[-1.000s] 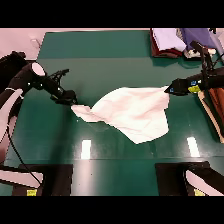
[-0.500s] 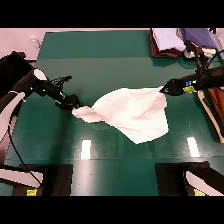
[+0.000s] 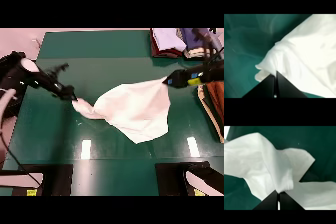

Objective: Fold the shirts.

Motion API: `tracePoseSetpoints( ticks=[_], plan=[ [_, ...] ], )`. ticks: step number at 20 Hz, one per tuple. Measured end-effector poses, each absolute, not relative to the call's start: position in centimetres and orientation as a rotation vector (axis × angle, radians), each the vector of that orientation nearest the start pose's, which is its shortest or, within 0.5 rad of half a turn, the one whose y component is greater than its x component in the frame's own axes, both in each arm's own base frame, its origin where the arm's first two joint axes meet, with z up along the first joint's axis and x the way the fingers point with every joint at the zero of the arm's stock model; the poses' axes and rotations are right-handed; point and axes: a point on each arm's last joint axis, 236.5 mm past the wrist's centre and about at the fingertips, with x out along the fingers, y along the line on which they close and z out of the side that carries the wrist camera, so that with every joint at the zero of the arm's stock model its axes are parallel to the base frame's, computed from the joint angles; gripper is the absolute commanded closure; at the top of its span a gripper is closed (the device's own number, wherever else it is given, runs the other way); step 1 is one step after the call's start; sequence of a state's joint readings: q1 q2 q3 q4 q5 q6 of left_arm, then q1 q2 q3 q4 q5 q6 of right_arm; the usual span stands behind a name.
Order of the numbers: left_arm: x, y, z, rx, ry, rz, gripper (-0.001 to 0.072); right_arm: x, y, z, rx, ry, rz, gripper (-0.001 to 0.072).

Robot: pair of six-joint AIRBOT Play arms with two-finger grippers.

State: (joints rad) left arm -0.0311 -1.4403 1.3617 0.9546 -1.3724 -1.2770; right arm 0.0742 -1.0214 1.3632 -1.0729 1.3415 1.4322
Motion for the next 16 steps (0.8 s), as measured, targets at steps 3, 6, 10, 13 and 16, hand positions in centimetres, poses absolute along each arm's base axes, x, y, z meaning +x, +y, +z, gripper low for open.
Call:
tracePoseSetpoints(
  ticks=[3,6,10,13,16],
  plan=[
    [40.1,-13.4,16.5,-0.202,0.989,-0.61,0.0684,34.3,13.5,26.4,0.141,0.786,0.537,0.0699],
    [36.9,-12.7,29.9,-0.105,0.644,-0.593,0.0684,33.0,13.5,34.9,0.088,0.581,0.554,0.0699],
    [28.7,-12.2,42.9,-0.032,0.271,-0.555,0.0684,29.9,12.3,43.1,0.013,0.363,0.52,0.0699],
    [23.9,-11.5,47.7,-0.025,0.115,-0.51,0.0685,28.1,10.7,45.9,-0.014,0.27,0.453,0.07],
    [22.5,-11.0,48.3,-0.045,0.102,-0.482,0.0684,27.3,9.5,47.4,-0.001,0.205,0.396,0.0701]
  ],
)
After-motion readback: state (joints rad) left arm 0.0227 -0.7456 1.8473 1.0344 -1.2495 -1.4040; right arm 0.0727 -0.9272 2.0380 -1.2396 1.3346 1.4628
